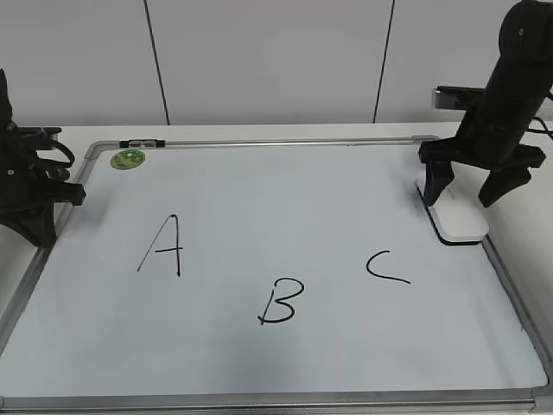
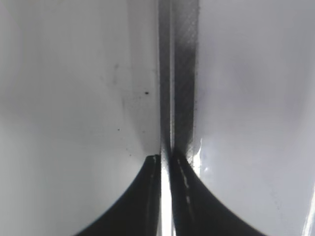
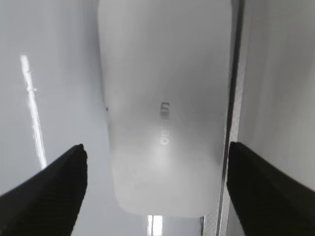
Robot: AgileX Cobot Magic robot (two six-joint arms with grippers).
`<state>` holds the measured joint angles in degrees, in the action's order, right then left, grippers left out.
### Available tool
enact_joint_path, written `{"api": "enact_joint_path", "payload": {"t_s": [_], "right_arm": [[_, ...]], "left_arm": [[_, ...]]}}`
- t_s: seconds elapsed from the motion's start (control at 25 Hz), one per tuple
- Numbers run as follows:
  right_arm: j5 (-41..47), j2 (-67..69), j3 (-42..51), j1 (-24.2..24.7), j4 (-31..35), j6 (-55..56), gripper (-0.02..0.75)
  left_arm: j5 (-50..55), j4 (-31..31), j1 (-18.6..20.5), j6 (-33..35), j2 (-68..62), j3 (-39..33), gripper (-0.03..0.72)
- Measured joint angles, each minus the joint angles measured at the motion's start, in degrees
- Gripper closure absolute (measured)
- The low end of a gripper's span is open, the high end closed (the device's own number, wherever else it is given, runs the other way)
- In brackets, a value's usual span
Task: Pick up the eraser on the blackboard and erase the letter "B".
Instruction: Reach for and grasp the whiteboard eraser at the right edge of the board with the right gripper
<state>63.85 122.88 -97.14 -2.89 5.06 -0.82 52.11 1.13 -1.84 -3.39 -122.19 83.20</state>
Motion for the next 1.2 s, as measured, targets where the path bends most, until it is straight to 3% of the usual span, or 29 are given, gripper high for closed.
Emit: {"api": "enact_joint_path", "payload": {"t_s": [1.2], "right_arm": [[0.01, 4.79, -4.23, -0.12, 0.36, -0.89, 0.12]], "left_arm": [[0.0, 0.12, 0.0, 0.0, 0.0, 0.0, 0.659]]}}
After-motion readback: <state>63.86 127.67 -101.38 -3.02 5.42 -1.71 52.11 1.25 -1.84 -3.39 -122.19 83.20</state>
